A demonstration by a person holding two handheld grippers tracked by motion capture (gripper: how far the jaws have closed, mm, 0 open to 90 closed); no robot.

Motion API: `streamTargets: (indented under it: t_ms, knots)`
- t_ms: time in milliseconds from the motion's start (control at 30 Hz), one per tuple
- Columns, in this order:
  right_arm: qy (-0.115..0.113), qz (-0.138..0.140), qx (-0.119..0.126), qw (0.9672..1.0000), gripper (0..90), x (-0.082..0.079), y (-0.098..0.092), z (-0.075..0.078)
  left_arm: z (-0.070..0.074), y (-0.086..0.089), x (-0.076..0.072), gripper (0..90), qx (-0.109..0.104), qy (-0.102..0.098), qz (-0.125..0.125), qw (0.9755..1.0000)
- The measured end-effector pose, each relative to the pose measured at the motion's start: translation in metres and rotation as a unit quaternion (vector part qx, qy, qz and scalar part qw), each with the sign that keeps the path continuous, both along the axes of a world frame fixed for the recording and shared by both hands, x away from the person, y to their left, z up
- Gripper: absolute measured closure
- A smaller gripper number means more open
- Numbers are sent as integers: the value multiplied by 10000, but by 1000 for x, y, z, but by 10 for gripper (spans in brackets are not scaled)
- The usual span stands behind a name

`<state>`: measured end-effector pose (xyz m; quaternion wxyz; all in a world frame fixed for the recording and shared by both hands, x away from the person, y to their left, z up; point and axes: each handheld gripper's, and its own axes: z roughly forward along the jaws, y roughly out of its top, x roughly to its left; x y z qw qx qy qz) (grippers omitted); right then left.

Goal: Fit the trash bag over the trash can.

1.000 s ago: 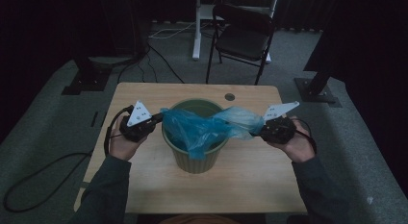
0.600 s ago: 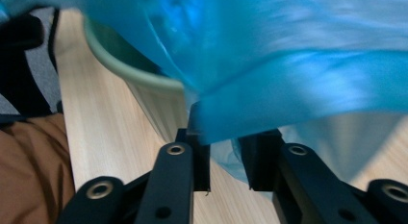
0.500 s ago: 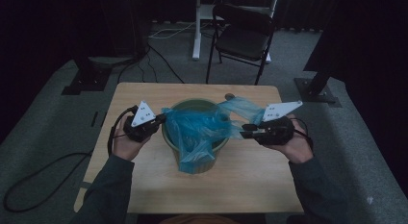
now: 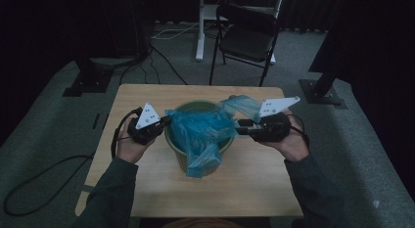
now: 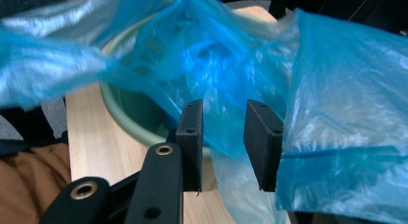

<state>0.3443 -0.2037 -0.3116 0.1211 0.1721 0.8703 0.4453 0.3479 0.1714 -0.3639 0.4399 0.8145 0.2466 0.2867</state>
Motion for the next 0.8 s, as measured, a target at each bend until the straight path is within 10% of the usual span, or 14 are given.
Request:
streamTargets:
  t_ms: [800]
  knots:
    - [-349, -814, -429, 9951, 618, 41, 36, -15, -1, -1, -2, 893, -15, -16, -49, 10000]
